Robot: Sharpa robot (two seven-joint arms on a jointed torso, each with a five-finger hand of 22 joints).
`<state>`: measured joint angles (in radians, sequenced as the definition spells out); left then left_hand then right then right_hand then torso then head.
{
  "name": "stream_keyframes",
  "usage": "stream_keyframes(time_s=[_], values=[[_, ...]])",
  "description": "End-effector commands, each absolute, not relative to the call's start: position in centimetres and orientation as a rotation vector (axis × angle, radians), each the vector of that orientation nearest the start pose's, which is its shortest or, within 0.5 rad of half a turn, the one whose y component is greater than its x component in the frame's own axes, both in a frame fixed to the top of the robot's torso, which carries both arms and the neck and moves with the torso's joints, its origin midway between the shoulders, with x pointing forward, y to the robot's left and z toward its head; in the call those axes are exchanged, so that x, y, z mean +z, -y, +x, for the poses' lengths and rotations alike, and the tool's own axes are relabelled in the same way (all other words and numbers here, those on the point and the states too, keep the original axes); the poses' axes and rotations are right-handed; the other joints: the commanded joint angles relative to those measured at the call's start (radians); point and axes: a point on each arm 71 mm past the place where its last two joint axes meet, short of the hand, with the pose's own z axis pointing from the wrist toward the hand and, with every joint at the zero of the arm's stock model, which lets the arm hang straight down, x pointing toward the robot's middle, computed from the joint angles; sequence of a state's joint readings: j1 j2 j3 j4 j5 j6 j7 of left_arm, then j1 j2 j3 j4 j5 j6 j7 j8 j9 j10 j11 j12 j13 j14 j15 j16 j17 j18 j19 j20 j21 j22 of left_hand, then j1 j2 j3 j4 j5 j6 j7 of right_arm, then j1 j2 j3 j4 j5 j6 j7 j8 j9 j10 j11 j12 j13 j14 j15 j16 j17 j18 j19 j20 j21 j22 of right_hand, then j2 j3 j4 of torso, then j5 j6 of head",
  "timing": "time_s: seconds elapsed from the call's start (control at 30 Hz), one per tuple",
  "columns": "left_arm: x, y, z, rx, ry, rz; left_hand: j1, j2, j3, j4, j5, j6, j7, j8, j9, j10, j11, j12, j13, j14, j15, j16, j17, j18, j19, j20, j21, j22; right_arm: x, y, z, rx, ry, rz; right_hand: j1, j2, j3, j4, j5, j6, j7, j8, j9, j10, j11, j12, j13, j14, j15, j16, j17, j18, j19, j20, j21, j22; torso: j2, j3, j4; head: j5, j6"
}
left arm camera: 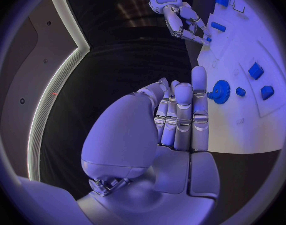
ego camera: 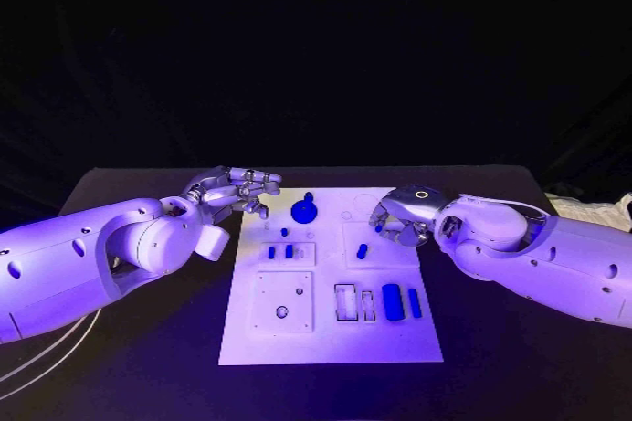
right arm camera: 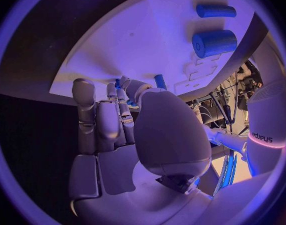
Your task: Assemble the parts on the task board
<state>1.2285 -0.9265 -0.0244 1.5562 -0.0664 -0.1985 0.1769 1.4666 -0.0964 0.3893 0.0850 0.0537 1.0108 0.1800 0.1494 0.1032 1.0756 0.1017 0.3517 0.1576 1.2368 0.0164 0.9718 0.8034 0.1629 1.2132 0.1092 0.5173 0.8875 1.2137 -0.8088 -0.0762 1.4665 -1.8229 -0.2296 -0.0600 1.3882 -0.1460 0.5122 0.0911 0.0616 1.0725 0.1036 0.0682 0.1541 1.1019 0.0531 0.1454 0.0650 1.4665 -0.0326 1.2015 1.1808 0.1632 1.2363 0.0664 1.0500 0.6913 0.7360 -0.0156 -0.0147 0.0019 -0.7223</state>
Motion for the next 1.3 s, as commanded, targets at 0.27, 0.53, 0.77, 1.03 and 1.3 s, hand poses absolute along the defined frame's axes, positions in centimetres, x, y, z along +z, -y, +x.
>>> stream_keyframes(time_s=[0.27,0.53,0.77,1.03,1.3], values=[[-16.78,-23.13,48.49,-1.495,-1.628,-1.097,-0.012,0.0,-0.005,-0.003,0.001,-0.01,0.0,0.003,-0.001,-0.006,-0.002,0.008,0.001,-0.01,0.001,-0.002,-0.001,0.018,0.002,0.006,-0.006,-0.002,-20.32,18.89,48.78,0.453,-1.663,-0.585,-0.006,0.013,0.009,-0.004,-0.006,0.037,-0.001,0.012,0.009,0.046,-0.004,0.006,0.003,0.051,0.0,0.027,0.024,-0.019,0.021,0.004,0.024,0.031,0.0,0.0008,-0.0005,0.001,-0.003],[-16.79,-23.14,48.47,-1.496,-1.631,-1.097,-0.012,0.0,-0.005,-0.003,0.001,-0.01,0.0,0.003,-0.001,-0.006,-0.002,0.008,0.001,-0.01,0.001,-0.002,-0.001,0.018,0.002,0.006,-0.006,-0.002,-20.55,18.71,48.86,0.441,-1.67,-0.583,0.002,0.028,0.01,-0.014,-0.007,0.061,-0.002,0.02,0.017,0.076,-0.007,0.007,0.005,0.051,0.0,0.038,0.034,-0.021,0.028,0.006,0.036,0.047,0.0,0.0009,-0.0011,0.0,-0.005],[-16.79,-23.11,48.45,-1.495,-1.635,-1.091,-0.012,-0.001,-0.007,-0.003,0.001,-0.011,0.0,0.003,-0.001,-0.008,-0.001,0.009,0.002,-0.011,0.002,-0.003,-0.003,0.018,0.002,0.006,-0.007,-0.003,-20.58,18.51,48.87,0.437,-1.659,-0.574,0.003,0.038,0.009,-0.017,-0.01,0.069,-0.002,0.023,0.02,0.087,-0.008,0.005,0.005,0.052,0.0,0.043,0.039,-0.022,0.031,0.005,0.041,0.055,0.0,0.0008,-0.0013,0.0,-0.008],[-16.79,-23.15,48.43,-1.493,-1.636,-1.09,-0.012,-0.001,-0.007,-0.004,0.002,-0.011,0.0,0.003,-0.001,-0.008,-0.002,0.009,0.002,-0.012,0.002,-0.004,-0.004,0.019,0.002,0.006,-0.008,-0.003,-20.28,18.7,48.8,0.439,-1.628,-0.543,0.01,0.054,0.011,-0.025,-0.012,0.072,-0.001,0.022,0.023,0.095,-0.008,-0.001,0.003,0.052,-0.002,0.051,0.046,-0.024,0.037,0.005,0.051,0.07,0.0,0.0007,-0.0016,-0.002,-0.01],[-16.79,-23.16,48.41,-1.493,-1.642,-1.084,-0.011,0.0,-0.007,-0.005,0.002,-0.011,0.0,0.004,-0.001,-0.009,-0.002,0.01,0.002,-0.015,0.002,-0.008,-0.008,0.019,0.001,0.006,-0.009,-0.003,-19.68,19.18,48.7,0.459,-1.604,-0.489,0.011,0.053,0.01,-0.027,-0.011,0.07,0.0,0.021,0.023,0.094,-0.007,-0.004,0.003,0.052,-0.002,0.052,0.047,-0.024,0.038,0.005,0.053,0.072,-0.001,0.0006,-0.0008,-0.001,-0.01]])
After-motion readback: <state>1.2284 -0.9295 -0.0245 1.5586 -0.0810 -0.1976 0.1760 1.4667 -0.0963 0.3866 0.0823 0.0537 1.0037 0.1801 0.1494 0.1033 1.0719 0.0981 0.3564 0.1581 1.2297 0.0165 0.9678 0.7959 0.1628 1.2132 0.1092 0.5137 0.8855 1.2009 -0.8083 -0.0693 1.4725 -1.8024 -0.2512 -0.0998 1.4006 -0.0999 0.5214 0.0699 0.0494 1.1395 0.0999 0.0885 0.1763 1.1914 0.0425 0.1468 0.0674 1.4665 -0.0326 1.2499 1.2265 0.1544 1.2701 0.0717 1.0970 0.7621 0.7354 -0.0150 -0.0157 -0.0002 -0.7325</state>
